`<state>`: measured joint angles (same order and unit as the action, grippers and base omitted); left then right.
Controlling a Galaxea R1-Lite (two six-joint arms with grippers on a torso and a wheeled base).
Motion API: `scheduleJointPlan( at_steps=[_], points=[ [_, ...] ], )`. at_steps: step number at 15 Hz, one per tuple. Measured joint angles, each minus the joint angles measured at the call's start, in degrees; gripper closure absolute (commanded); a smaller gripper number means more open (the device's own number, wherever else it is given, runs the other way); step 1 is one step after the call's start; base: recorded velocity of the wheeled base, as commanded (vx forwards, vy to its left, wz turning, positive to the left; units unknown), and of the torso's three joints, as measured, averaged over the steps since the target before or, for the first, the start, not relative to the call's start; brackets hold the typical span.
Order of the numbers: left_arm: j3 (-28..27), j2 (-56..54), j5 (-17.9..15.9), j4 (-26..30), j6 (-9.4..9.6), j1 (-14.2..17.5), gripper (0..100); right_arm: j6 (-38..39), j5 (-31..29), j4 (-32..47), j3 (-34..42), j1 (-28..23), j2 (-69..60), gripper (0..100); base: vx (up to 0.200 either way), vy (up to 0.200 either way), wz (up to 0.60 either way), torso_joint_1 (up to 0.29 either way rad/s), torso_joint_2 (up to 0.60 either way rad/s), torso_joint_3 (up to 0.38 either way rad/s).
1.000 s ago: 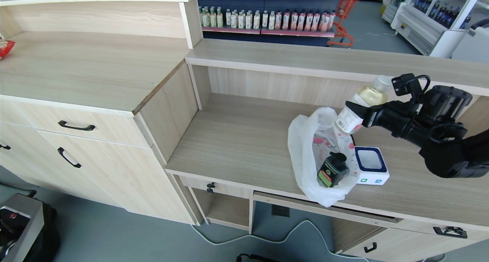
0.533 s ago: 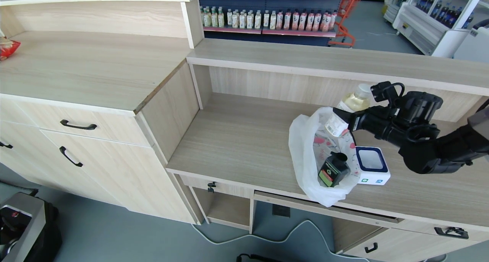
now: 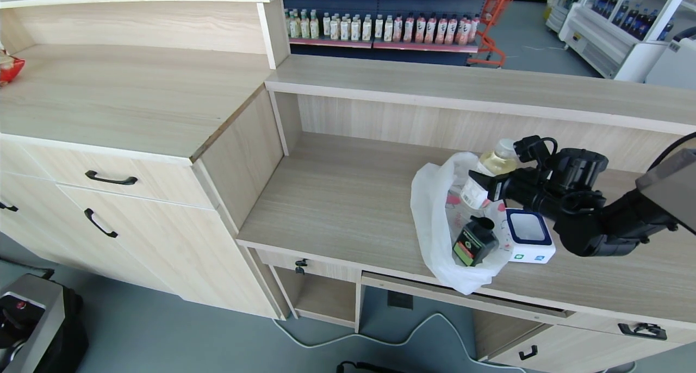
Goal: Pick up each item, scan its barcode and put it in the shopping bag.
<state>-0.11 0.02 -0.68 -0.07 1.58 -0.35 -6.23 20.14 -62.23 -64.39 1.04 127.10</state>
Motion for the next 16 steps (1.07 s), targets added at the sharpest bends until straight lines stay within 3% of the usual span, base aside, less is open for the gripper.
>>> scheduleJointPlan(
  at_steps=[10, 16],
  points=[
    [0.1, 0.0, 0.0, 0.0, 0.00, 0.0, 0, -0.3, 0.2, -4.1, -1.6, 0.7, 6.7, 100, 0.000, 0.000, 0.00, 0.000, 0.00, 0.000],
    [0.0, 0.0, 0.0, 0.0, 0.00, 0.0, 0, -5.8, 0.6, -4.1, -2.3, 0.1, 9.6, 100, 0.000, 0.000, 0.00, 0.000, 0.00, 0.000]
  ],
)
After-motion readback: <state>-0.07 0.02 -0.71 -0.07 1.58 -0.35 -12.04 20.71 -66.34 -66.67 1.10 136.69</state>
